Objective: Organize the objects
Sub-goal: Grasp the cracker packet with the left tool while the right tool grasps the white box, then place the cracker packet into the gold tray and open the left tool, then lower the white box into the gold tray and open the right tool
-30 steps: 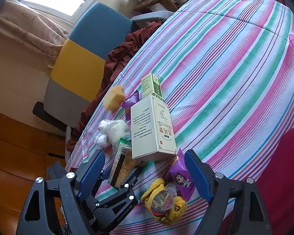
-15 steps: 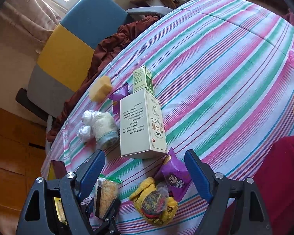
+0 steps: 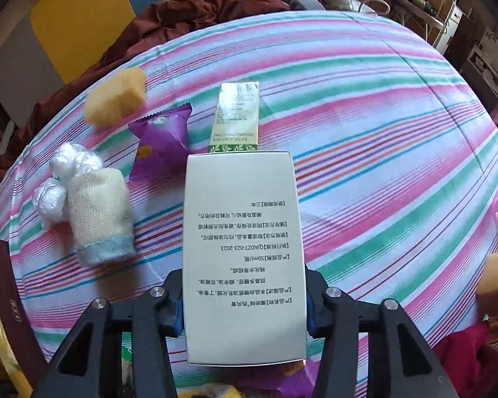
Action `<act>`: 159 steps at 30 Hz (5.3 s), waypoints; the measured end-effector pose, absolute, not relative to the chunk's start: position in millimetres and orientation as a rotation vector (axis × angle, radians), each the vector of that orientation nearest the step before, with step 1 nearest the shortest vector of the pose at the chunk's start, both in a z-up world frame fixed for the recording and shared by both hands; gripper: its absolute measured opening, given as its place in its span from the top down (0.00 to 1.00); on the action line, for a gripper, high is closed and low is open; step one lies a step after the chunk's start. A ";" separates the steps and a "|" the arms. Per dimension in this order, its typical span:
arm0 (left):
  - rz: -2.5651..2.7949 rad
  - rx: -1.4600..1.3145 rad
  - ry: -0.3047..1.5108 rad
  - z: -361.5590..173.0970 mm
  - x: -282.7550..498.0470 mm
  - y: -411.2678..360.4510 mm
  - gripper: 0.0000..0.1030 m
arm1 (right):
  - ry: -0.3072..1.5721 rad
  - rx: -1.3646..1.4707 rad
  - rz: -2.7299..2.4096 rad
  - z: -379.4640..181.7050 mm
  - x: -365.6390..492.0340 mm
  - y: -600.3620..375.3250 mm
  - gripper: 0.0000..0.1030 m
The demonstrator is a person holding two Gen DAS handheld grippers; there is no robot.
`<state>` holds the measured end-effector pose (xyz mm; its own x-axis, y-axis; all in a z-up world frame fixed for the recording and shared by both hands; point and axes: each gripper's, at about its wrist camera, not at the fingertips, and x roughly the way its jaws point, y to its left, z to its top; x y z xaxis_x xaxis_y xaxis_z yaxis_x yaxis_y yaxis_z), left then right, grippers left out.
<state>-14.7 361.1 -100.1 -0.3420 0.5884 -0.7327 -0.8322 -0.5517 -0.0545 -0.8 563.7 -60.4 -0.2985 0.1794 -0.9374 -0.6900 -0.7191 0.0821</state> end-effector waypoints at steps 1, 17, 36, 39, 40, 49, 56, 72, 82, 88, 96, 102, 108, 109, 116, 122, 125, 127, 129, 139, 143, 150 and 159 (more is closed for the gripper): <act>1.990 -0.903 0.414 -100.2 -14.3 360.4 0.54 | 0.635 -1.388 2.064 -59.2 -1.1 562.7 0.51; 2.032 -0.884 0.487 -96.2 1.6 360.1 0.53 | 0.573 -1.462 2.114 -63.5 -3.0 561.2 0.51; 2.191 -0.937 0.261 -10.2 -10.5 259.1 0.54 | 0.503 -1.488 2.112 -66.6 6.9 567.8 0.51; 2.293 -0.988 0.151 -0.3 -38.1 210.8 0.54 | 0.479 -1.486 2.114 -65.6 9.0 567.5 0.51; 2.330 -1.005 0.123 0.8 -49.4 195.6 0.54 | 0.473 -1.485 2.115 -65.1 9.7 567.3 0.51; 2.555 -1.266 -0.064 -12.0 -118.5 71.0 0.54 | 0.416 -1.486 2.117 -63.2 13.4 567.3 0.51; 2.579 -1.416 -0.175 -28.9 -165.6 37.1 0.54 | 0.403 -1.492 2.095 -68.8 0.1 553.4 0.51; 2.586 -1.580 -0.134 -62.7 -228.3 41.8 0.54 | 0.370 -1.494 2.097 -66.1 5.8 559.6 0.51; 2.584 -1.582 -0.111 -69.0 -241.2 43.9 0.48 | 0.365 -1.494 2.097 -66.7 1.7 557.5 0.51; 2.635 -1.486 -0.116 -48.6 -215.5 36.7 0.46 | 0.366 -1.493 2.097 -73.1 -7.4 555.7 0.51; 2.740 -1.276 -0.045 -19.1 -136.4 21.4 0.36 | 0.365 -1.452 2.088 -72.4 -5.3 564.5 0.51; 2.772 -1.169 0.015 -3.2 -87.3 11.4 0.29 | 0.422 -1.242 2.185 -25.1 10.7 549.9 0.51; 2.792 -1.120 0.010 3.0 -63.2 -0.1 0.20 | 0.378 -1.201 2.392 25.7 -4.4 472.0 0.51; 2.797 -1.107 -0.002 3.4 -60.5 -2.9 0.18 | 0.360 -1.214 2.438 32.7 -12.2 454.4 0.51; 2.882 -1.052 0.026 2.7 -43.6 -13.3 0.00 | 0.284 -1.409 2.727 43.3 -76.7 317.3 0.51; 2.923 -1.024 -0.087 6.6 -30.8 -34.3 0.00 | 0.263 -1.667 2.746 2.3 -137.8 222.2 0.51; 2.948 -1.013 -0.131 6.2 -26.5 -45.3 0.00 | 0.300 -1.725 2.693 -20.8 -163.4 202.5 0.51; 2.945 -1.036 -0.179 3.2 -28.2 -53.2 0.00 | 0.307 -1.756 2.660 -32.0 -177.1 189.9 0.51; 2.925 -1.073 -0.243 -1.4 -32.5 -60.7 0.00 | 0.317 -1.769 2.631 -40.0 -188.0 179.4 0.51; 3.176 -0.874 0.019 8.6 -24.6 -63.5 0.00 | 0.576 -1.833 2.634 -57.2 -216.4 160.8 0.43; 3.105 -0.885 -0.037 8.2 -20.9 -62.6 0.00 | 0.612 -1.787 2.695 -44.5 -200.1 166.5 0.32; 3.045 -0.874 -0.123 13.9 -17.9 -59.3 0.00 | 0.421 -1.598 2.823 -6.0 -136.1 184.8 0.29; 3.194 -0.509 -0.097 51.7 16.4 -40.1 0.00 | 0.343 -1.431 2.812 3.2 -60.4 228.4 0.28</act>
<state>16.4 -40.1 51.7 -0.9462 -0.0830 -0.3129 0.1019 -0.9938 -0.0446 -60.4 228.4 3.2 -0.5930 -0.1258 -0.7953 -0.0693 -0.9761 0.2061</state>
